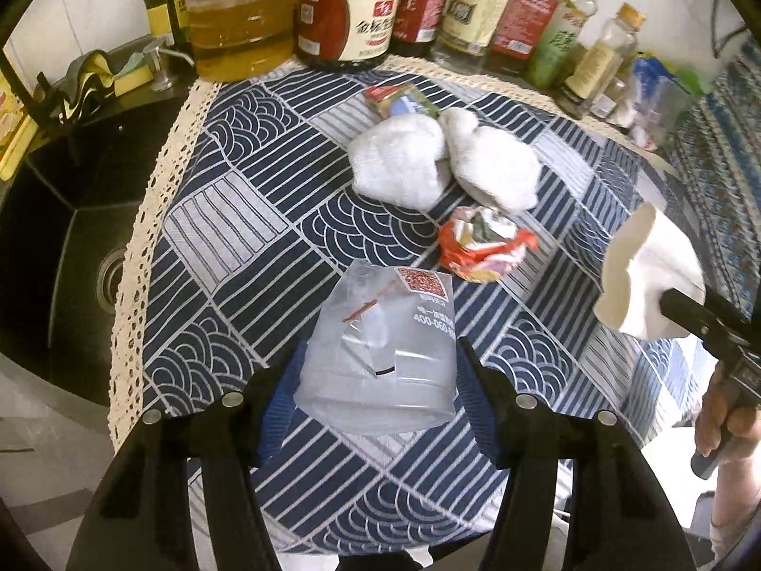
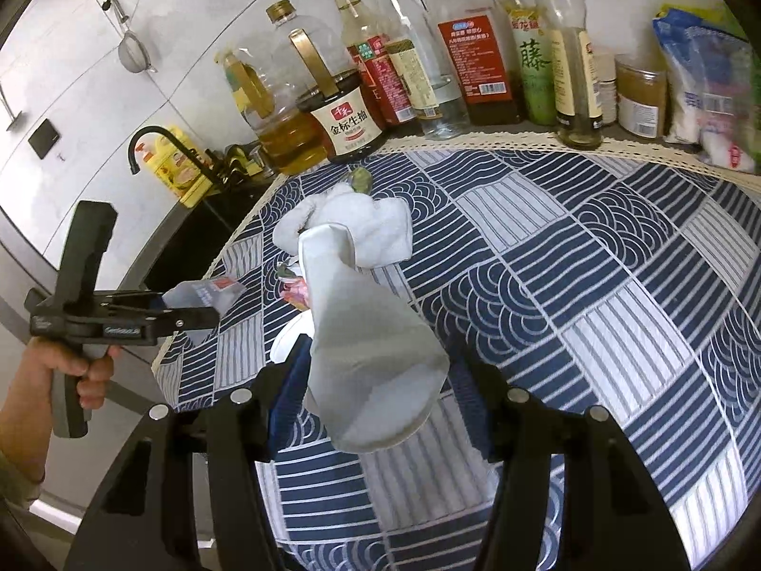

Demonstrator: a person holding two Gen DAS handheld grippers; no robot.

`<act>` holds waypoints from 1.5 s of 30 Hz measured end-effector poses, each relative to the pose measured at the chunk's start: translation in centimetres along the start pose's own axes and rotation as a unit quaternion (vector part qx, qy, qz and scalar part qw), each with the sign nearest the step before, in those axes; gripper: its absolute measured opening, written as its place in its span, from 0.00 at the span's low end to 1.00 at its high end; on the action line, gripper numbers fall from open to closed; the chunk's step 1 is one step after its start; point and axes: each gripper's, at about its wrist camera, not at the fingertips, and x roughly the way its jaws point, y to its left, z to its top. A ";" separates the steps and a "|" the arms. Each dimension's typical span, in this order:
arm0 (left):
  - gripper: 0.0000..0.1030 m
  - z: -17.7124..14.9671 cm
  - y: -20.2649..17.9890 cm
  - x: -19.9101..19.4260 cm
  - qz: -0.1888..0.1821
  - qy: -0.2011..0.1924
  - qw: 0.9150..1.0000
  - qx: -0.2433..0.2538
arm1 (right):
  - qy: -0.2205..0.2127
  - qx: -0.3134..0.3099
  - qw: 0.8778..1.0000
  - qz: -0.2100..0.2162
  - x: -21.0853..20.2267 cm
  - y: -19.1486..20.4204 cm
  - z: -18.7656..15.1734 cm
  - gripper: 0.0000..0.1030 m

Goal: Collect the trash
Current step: 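Carry the held tissue and plastic bag down toward the black bin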

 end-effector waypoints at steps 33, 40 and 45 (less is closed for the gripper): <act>0.58 -14.9 3.2 -4.7 -0.111 0.015 0.990 0.086 | 0.016 0.047 0.998 -0.042 -0.7 16.1 -13.4 0.56; 0.58 -17.5 5.0 -3.5 -0.116 0.039 0.990 0.067 | 0.051 0.051 0.997 -0.034 1.6 17.7 -15.9 0.56; 0.58 -19.1 5.7 -1.8 -0.116 0.065 0.989 0.058 | 0.081 0.063 0.994 -0.030 3.5 17.8 -17.8 0.56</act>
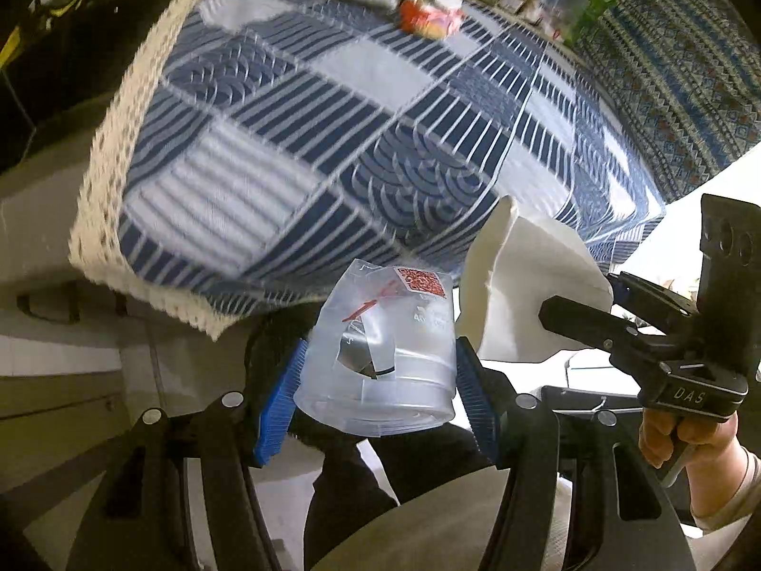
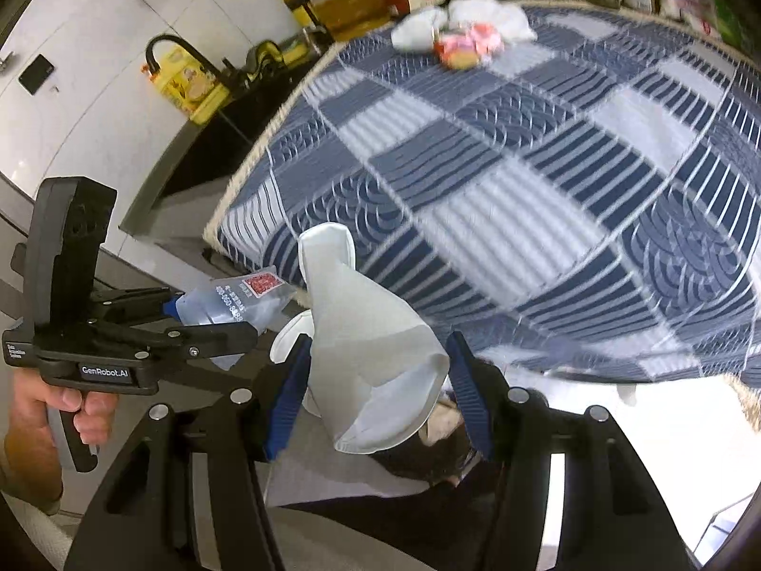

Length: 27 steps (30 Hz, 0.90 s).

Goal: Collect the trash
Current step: 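Carry the held tissue and plastic bag down toward the black bin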

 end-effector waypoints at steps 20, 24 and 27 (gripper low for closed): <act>0.58 -4.5 4.1 9.2 0.018 0.101 0.993 -0.065 | 0.108 0.044 0.993 -0.011 8.8 -3.6 -5.4 0.56; 0.58 -5.1 5.0 10.4 0.019 0.112 0.990 -0.079 | 0.125 0.057 0.990 -0.016 10.4 -4.1 -6.5 0.56; 0.58 -5.6 5.7 11.5 0.021 0.120 0.989 -0.089 | 0.136 0.067 0.988 -0.020 11.6 -4.7 -7.2 0.56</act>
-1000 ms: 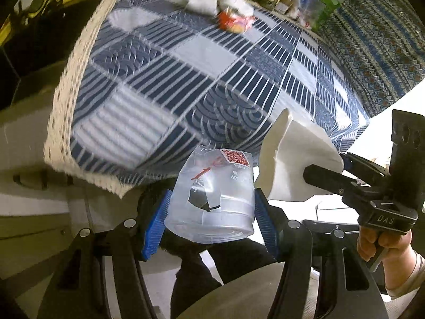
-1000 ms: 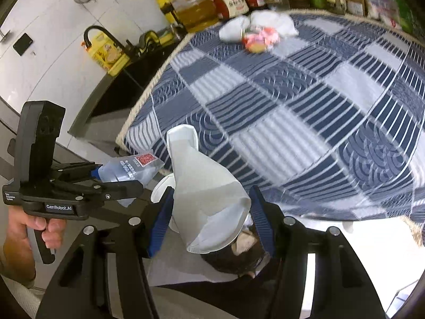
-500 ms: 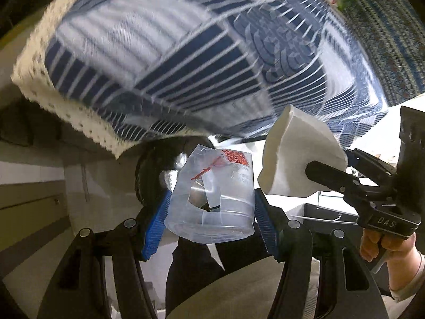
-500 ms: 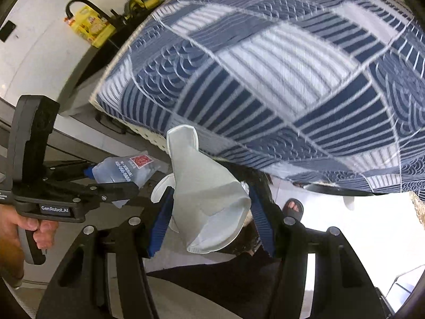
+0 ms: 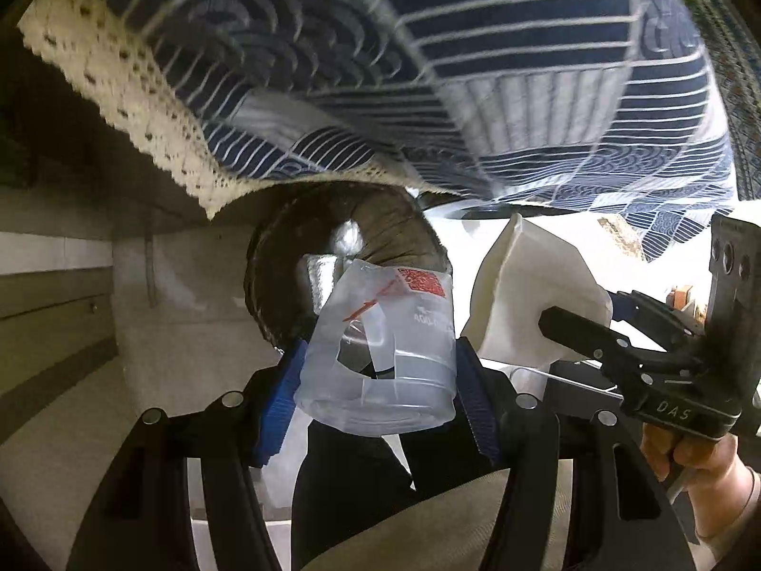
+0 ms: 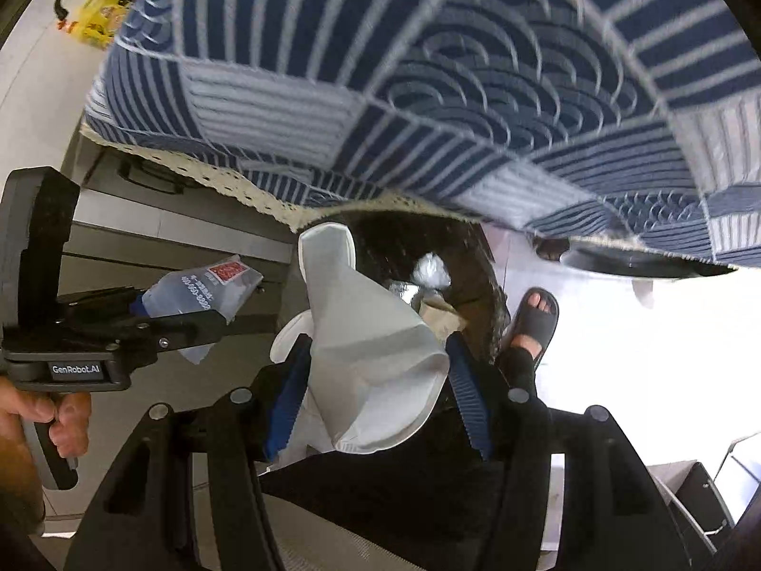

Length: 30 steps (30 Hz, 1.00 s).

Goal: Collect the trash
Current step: 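Carry the held tissue and plastic bag down toward the black bin, then open both grippers over the black bin to drop tissue and bag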

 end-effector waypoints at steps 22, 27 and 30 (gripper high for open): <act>0.75 0.7 1.6 2.1 0.011 0.006 0.999 -0.048 | 0.003 0.049 0.999 0.009 2.6 -1.6 2.2 0.74; 0.75 0.6 1.7 2.0 0.016 0.009 0.999 -0.050 | -0.003 0.050 0.999 0.009 2.0 -1.6 2.2 0.74; 0.75 0.5 1.8 2.0 0.016 0.009 0.999 -0.049 | -0.006 0.051 0.999 0.008 1.7 -1.7 2.1 0.74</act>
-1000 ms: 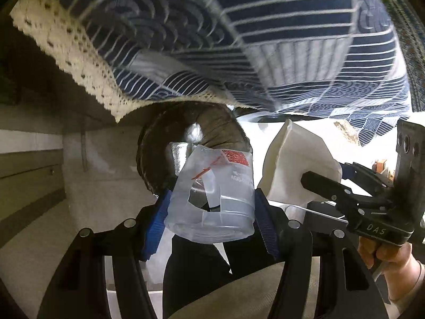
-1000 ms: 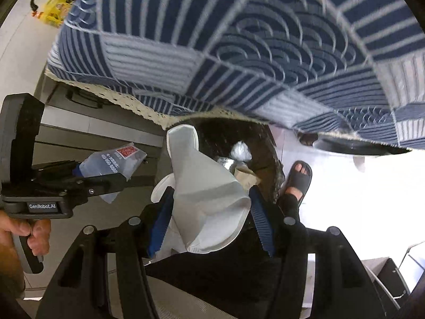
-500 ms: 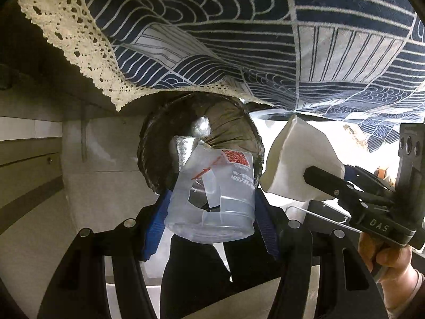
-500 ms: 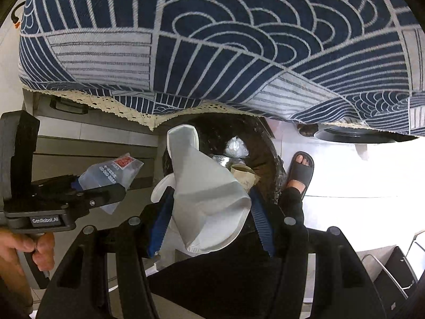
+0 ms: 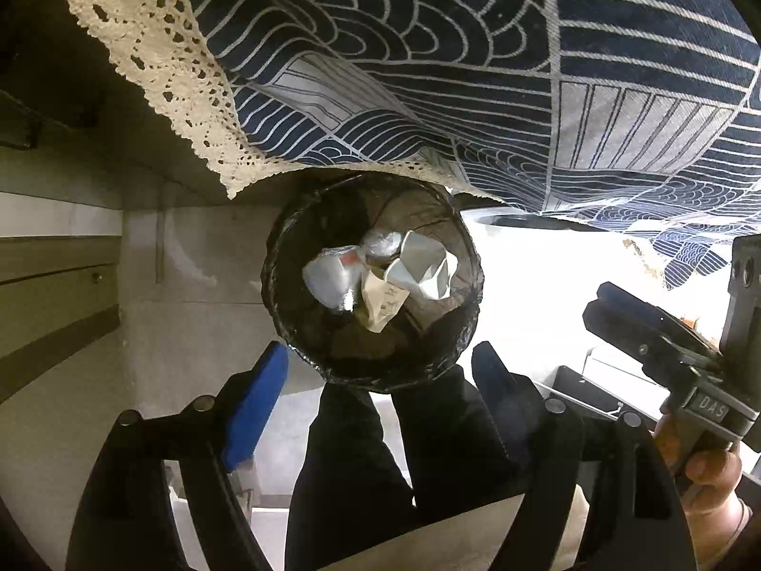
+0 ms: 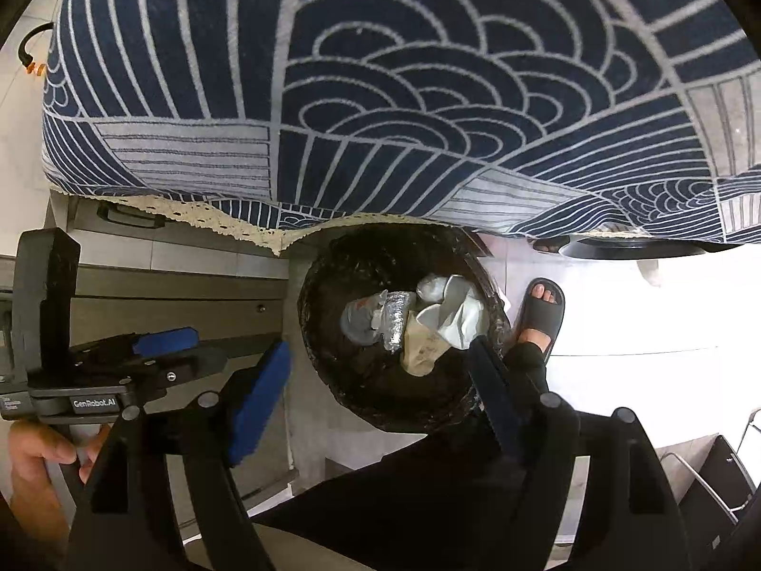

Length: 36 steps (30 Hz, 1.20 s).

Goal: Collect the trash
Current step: 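Open both grippers over the black bin to drop tissue and bag, then move both open grippers back up over the table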

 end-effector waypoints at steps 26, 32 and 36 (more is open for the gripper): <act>0.75 -1.0 -3.2 -10.8 -0.030 -0.100 0.993 0.063 | -0.109 -0.054 0.992 -0.016 -10.7 6.2 -1.2 0.74; 0.75 -0.9 -4.9 -14.6 -0.039 -0.138 0.985 0.094 | -0.168 -0.063 0.983 -0.021 -15.6 7.7 -0.8 0.74; 0.75 -0.3 -6.4 -17.2 -0.045 -0.164 0.979 0.114 | -0.208 -0.072 0.975 -0.027 -18.8 8.3 -0.1 0.74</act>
